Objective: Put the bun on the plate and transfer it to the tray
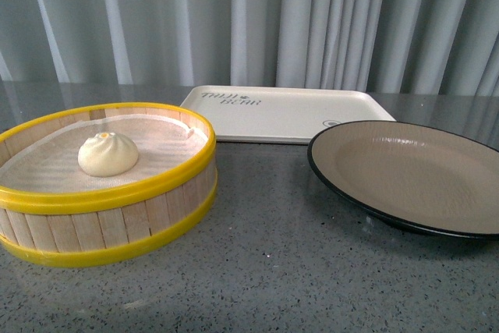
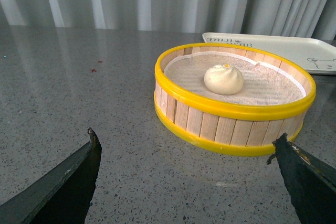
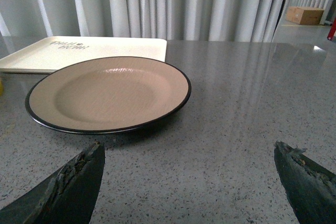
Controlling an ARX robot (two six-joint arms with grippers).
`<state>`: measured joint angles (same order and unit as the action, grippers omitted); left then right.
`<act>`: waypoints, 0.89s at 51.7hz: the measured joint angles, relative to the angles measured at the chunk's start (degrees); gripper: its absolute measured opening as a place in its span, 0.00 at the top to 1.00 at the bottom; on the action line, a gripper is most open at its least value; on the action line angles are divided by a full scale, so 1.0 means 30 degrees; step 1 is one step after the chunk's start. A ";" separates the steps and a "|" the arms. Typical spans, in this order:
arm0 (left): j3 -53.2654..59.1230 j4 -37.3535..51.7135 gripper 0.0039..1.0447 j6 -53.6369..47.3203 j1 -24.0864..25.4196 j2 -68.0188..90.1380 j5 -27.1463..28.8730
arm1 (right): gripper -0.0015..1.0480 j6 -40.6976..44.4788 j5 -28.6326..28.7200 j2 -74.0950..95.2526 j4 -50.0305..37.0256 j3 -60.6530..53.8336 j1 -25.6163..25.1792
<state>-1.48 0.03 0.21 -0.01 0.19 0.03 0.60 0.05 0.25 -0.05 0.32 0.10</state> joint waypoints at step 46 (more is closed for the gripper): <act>0.0000 0.0000 0.06 0.0000 0.0000 0.0000 0.0000 | 0.08 0.0000 0.0000 0.0000 0.0000 0.0000 0.0000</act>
<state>-1.48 0.03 0.21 -0.01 0.19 0.03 0.60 0.05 0.25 -0.05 0.32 0.10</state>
